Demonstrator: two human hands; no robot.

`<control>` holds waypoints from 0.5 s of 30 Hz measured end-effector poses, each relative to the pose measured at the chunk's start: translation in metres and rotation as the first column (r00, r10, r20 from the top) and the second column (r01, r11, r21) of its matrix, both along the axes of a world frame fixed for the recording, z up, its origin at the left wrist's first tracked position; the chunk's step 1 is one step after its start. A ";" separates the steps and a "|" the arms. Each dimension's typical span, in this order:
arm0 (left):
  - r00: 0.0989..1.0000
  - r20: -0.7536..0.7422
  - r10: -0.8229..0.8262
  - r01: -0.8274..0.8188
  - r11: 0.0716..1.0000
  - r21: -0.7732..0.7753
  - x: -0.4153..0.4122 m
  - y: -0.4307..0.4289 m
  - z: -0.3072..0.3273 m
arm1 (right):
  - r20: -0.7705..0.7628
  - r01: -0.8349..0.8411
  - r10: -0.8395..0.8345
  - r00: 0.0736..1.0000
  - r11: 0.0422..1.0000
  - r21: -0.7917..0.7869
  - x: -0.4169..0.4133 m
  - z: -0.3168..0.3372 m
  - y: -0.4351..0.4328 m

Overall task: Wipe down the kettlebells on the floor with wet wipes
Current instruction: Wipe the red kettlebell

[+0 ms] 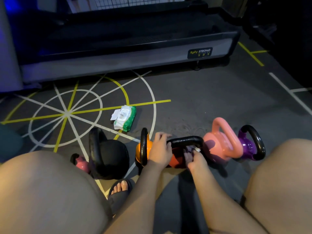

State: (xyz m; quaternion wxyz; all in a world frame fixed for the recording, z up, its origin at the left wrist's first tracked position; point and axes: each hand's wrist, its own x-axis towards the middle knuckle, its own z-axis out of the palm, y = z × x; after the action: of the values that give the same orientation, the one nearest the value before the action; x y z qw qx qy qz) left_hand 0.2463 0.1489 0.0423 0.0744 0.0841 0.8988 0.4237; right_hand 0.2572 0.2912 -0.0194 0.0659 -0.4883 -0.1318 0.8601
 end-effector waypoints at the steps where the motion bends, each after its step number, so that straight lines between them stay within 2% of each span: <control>1: 1.000 -0.020 0.003 -0.004 1.000 -0.023 -0.001 -0.004 0.003 | -0.004 0.000 0.000 1.000 1.000 0.013 -0.003 0.000 0.004; 3: 0.999 -0.018 -0.048 0.045 0.992 -0.117 -0.001 -0.009 0.005 | -0.004 -0.023 0.023 1.000 1.000 0.021 -0.004 0.009 0.011; 6: 0.984 0.017 -0.179 0.174 0.930 -0.324 0.010 -0.004 0.005 | -0.026 -0.037 0.039 0.999 0.997 0.071 0.007 0.022 0.009; 9: 0.986 0.047 -0.158 0.164 0.908 -0.386 0.018 -0.001 0.009 | -0.070 -0.097 0.109 0.992 0.984 0.151 0.019 0.019 0.006; 12: 0.972 0.129 -0.196 0.232 0.880 -0.413 0.013 -0.005 0.017 | -0.022 -0.080 0.082 0.996 0.993 0.081 0.017 0.012 0.012; 15: 0.943 0.214 -0.254 0.330 0.776 -0.537 0.008 -0.001 0.028 | 0.094 -0.092 0.089 0.992 0.995 0.037 0.012 0.013 0.017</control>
State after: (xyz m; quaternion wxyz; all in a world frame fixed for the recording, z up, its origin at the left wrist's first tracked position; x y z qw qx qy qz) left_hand 0.2538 0.1475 0.0699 0.2187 0.1693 0.9527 0.1257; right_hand 0.2693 0.3077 -0.0066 0.0307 -0.5196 -0.1744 0.8359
